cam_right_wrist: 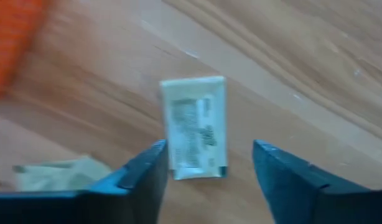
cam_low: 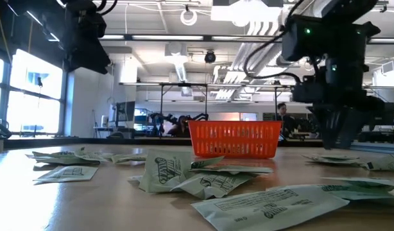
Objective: Pick and place Stevia / Truvia into bins
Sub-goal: Put the white stevia packet into the orange bin
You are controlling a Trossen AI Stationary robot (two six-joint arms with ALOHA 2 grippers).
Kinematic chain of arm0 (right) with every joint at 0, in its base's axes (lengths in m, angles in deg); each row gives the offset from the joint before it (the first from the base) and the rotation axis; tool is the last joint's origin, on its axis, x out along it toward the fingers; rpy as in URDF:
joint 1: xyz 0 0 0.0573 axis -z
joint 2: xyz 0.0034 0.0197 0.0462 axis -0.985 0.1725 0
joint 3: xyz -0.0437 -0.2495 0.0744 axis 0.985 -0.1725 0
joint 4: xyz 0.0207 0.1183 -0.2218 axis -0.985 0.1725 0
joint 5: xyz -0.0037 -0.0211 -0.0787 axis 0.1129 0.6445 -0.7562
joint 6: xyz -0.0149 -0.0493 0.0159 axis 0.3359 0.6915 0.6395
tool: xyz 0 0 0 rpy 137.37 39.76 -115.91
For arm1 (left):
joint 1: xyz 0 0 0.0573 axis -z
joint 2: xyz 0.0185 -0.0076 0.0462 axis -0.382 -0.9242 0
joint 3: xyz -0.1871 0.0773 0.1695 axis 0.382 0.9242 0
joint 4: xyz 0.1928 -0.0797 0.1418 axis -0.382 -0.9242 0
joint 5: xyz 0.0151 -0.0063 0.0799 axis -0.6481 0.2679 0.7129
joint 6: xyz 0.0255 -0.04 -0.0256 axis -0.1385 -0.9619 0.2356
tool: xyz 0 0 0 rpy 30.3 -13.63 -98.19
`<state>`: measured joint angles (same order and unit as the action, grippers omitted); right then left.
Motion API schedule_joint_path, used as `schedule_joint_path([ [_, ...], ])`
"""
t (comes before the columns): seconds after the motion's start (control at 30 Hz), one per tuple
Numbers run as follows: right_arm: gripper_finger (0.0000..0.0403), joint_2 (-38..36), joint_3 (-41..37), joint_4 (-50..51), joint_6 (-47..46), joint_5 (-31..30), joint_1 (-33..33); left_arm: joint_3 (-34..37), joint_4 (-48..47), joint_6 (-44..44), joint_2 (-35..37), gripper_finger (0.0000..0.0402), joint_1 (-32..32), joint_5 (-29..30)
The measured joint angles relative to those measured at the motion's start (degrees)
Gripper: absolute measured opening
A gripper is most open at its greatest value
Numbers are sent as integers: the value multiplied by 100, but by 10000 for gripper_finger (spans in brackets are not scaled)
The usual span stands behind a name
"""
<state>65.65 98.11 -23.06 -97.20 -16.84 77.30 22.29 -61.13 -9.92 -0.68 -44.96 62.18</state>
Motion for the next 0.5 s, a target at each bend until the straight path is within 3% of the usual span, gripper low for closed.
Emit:
schedule_joint_path([
  [0.1, 265, 9, -158, -212, 67, 22, 15, 0, 2, 13, -2, 198, 0, -30],
  [0.23, 271, 105, -253, -444, 85, -104, 13, 0, 8, -5, -2, 198, 0, -30],
  [0.37, 254, 373, -229, -469, 102, -292, 6, 0, 89, -42, -2, 198, 0, -27],
  [0.5, 214, 666, -204, -468, 292, -325, 2, 0, 120, -181, -2, 198, 0, 13],
])
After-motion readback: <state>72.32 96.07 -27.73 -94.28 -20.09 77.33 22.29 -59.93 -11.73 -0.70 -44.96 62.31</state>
